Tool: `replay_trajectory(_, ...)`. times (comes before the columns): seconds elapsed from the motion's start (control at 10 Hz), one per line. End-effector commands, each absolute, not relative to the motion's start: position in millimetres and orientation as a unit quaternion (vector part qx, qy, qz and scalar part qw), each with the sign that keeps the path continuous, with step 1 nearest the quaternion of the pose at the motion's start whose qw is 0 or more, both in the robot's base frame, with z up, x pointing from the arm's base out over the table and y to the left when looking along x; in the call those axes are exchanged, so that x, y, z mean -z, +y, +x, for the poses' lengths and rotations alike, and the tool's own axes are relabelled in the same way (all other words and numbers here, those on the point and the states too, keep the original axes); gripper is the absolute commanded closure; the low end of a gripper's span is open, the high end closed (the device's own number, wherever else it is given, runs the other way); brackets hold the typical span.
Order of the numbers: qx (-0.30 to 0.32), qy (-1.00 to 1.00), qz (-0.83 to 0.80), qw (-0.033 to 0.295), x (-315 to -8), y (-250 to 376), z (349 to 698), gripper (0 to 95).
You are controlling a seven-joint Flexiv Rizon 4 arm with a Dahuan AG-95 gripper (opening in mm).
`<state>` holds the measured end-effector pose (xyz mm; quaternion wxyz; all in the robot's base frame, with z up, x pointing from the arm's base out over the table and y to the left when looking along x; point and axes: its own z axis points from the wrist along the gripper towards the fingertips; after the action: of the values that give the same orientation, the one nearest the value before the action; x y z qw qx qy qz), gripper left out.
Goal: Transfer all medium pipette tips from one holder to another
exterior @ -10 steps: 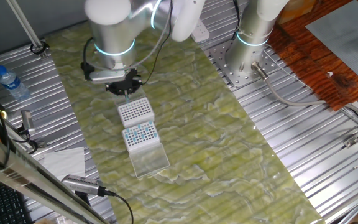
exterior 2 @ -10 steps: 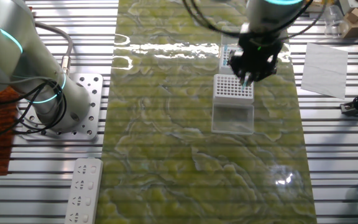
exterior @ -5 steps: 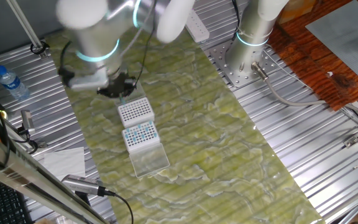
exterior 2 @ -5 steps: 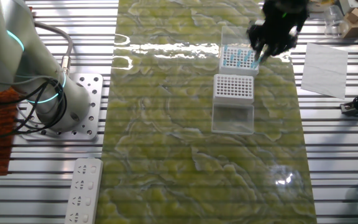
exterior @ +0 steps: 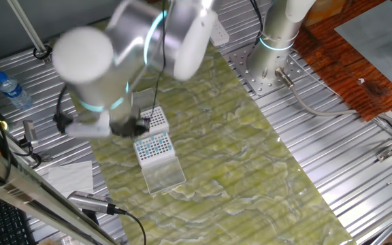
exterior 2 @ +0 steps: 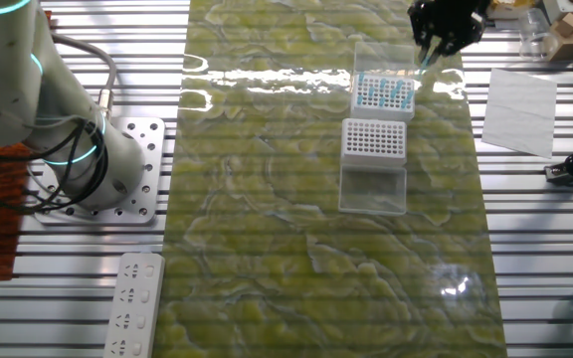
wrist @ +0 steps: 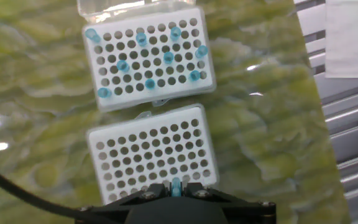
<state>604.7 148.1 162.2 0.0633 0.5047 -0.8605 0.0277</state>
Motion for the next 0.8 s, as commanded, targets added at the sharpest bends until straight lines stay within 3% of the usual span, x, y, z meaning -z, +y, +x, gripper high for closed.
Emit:
replay_trajectory(0.1, -0.035, -0.864, 0.499, 0.061, -153, 158, 608, 95.0)
replay_trajectory(0.8, -0.048, -0.866, 0.496, 0.048, -125, 161, 601, 95.0)
